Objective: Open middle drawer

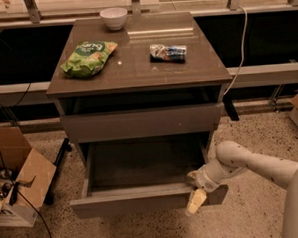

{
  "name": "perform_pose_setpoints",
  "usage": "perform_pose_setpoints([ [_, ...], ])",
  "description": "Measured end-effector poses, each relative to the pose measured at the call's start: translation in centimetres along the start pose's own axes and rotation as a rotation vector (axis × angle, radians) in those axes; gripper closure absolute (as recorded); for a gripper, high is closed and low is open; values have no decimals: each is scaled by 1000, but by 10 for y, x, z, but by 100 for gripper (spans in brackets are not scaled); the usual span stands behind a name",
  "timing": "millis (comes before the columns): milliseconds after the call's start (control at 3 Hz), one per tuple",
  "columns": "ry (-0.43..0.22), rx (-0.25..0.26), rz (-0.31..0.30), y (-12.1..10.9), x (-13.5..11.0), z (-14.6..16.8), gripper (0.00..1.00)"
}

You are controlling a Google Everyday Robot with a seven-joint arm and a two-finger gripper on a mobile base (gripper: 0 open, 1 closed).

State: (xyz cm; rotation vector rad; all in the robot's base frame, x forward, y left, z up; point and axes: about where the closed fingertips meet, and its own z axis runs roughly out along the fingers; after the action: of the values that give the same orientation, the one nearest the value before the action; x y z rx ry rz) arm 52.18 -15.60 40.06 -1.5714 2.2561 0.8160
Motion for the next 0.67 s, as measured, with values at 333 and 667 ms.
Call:
perform_pose_setpoints([
  [333, 0, 0, 0, 0, 0, 0, 0],
  [667, -24, -16, 67, 23, 0, 6, 0],
])
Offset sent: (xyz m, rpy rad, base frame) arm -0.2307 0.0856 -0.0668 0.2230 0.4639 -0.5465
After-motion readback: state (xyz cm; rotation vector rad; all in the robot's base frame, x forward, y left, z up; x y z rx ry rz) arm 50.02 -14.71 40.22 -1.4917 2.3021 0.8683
